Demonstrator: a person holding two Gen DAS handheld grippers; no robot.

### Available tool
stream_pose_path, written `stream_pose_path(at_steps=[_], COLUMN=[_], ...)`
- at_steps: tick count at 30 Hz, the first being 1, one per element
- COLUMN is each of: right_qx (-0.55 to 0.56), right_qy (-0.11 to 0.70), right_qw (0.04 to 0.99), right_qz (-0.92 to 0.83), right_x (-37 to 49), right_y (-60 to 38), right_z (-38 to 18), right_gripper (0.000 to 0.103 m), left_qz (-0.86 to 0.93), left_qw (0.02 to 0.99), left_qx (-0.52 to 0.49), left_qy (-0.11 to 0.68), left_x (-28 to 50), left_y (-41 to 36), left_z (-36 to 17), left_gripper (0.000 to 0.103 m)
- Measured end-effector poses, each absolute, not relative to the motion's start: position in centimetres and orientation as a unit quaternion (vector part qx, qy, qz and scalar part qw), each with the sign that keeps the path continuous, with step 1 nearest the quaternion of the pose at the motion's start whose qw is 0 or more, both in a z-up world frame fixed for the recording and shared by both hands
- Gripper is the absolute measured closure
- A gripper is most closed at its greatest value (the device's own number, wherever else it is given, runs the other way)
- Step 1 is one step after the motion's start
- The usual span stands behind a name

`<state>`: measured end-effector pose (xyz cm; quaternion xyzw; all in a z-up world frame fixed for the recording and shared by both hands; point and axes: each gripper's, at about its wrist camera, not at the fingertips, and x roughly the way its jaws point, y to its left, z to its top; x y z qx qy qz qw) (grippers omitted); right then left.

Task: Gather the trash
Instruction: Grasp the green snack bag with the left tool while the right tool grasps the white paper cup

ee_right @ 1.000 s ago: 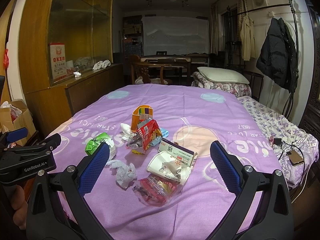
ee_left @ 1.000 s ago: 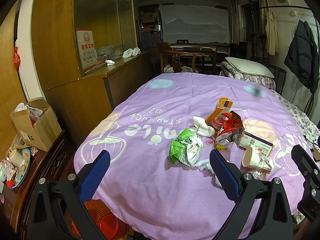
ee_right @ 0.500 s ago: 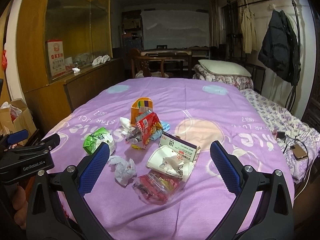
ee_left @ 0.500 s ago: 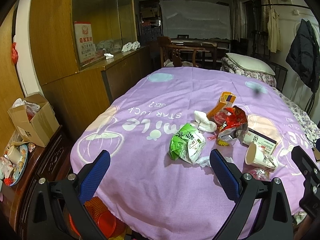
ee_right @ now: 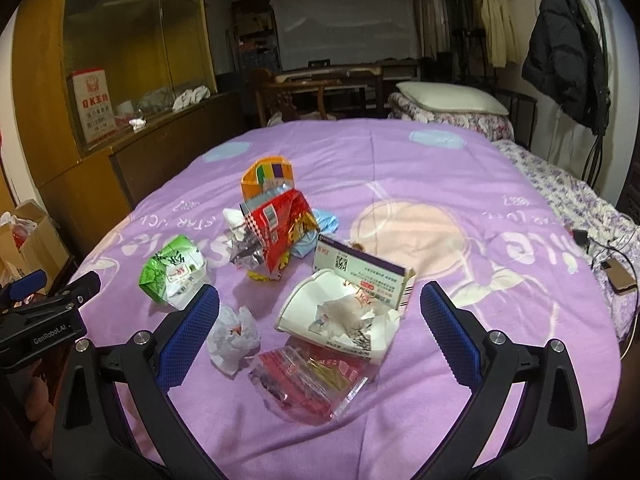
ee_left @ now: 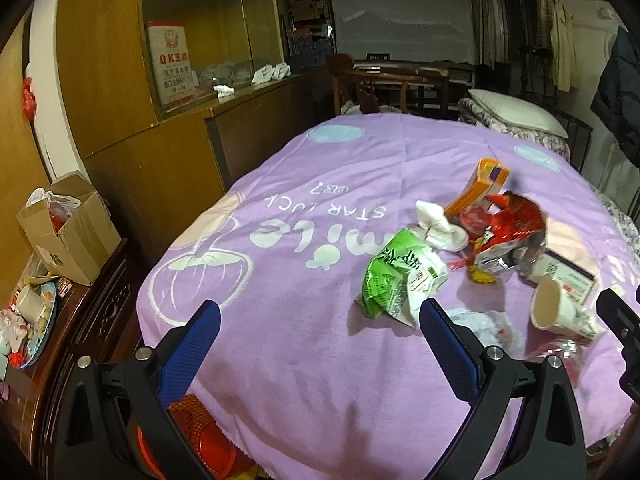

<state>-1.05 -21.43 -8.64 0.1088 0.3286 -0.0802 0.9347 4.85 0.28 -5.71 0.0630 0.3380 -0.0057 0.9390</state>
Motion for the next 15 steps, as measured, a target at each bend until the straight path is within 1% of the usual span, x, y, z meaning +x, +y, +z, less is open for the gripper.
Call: stream_pose_path(at_steps=[9, 15], right_qx=[0.119, 0.107], right_qy=[0.353, 0.367], right_qw=[0.927, 0.924], right_qz=[-0.037, -0.026], right_x=[1.1, 1.7], right_y=[-21.0, -20.2], right_z=[-11.9, -13.9], right_gripper=[0.007, 0.007], left_qz=[-0.009, -0.014], left_qw=[0.928, 0.918], left_qx=[0.050, 0.037], left_qy=[0.369, 0.394], left_x=[8.2, 9.7], left_y=[1.1, 2.1], left_z=[-8.8, -10.8], left_gripper=[0.006, 0.006])
